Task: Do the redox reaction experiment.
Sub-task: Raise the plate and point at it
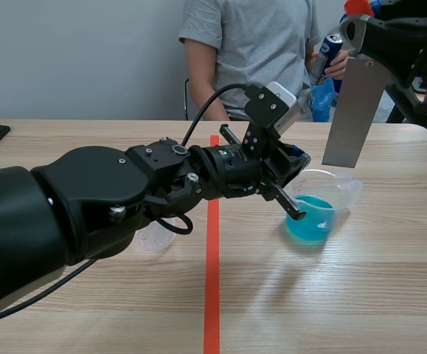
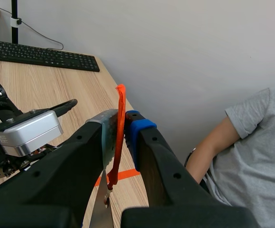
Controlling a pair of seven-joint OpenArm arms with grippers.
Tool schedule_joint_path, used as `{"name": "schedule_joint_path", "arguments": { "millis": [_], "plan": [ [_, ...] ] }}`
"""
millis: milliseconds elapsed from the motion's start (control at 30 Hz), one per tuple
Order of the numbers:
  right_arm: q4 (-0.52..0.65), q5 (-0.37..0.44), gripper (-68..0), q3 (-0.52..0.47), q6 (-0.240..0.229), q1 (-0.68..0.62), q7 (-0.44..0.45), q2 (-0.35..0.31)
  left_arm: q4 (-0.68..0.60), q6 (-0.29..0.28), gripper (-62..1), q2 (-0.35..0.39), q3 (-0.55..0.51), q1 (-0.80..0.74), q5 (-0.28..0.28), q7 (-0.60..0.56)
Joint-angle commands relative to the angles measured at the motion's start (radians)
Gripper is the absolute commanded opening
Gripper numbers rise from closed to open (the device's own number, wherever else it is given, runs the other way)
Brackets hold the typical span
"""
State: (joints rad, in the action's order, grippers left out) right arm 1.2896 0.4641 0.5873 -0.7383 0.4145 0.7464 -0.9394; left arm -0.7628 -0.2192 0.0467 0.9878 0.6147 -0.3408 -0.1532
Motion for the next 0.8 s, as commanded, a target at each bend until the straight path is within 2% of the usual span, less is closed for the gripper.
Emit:
{"name": "schedule_joint_path", "arguments": {
  "millis": [0, 67, 233, 333, 433, 600, 767],
  "plan": [
    [0.011, 0.019, -66.0, -0.013, -0.007, 0.012, 0.015, -0.016, -0.018, -0.001, -56.7, -0.017, -0.010, 0.014, -0.019, -0.012],
    [0.011, 0.019, -66.0, -0.013, -0.007, 0.012, 0.015, -0.016, -0.018, -0.001, -56.7, -0.014, -0.010, 0.014, -0.042, -0.015],
    [0.011, 0.019, -66.0, -0.013, -0.007, 0.012, 0.015, -0.016, -0.021, -0.001, -56.7, 0.013, -0.010, 0.014, -0.046, -0.028],
    [0.011, 0.019, -66.0, -0.013, -0.007, 0.012, 0.015, -0.016, -0.053, -0.001, -56.7, 0.067, -0.010, 0.007, -0.097, -0.033],
    [0.011, 0.019, -66.0, -0.013, -0.007, 0.012, 0.015, -0.016, -0.141, -0.001, -56.7, 0.152, -0.019, -0.023, -0.135, -0.034],
    [0.011, 0.019, -66.0, -0.013, -0.007, 0.012, 0.015, -0.016, -0.340, 0.000, -56.7, 0.326, -0.079, -0.126, -0.138, -0.032],
    [0.011, 0.019, -66.0, -0.013, -0.007, 0.012, 0.015, -0.016, -0.521, 0.000, -56.7, 0.504, -0.188, -0.271, -0.139, -0.030]
  ]
}}
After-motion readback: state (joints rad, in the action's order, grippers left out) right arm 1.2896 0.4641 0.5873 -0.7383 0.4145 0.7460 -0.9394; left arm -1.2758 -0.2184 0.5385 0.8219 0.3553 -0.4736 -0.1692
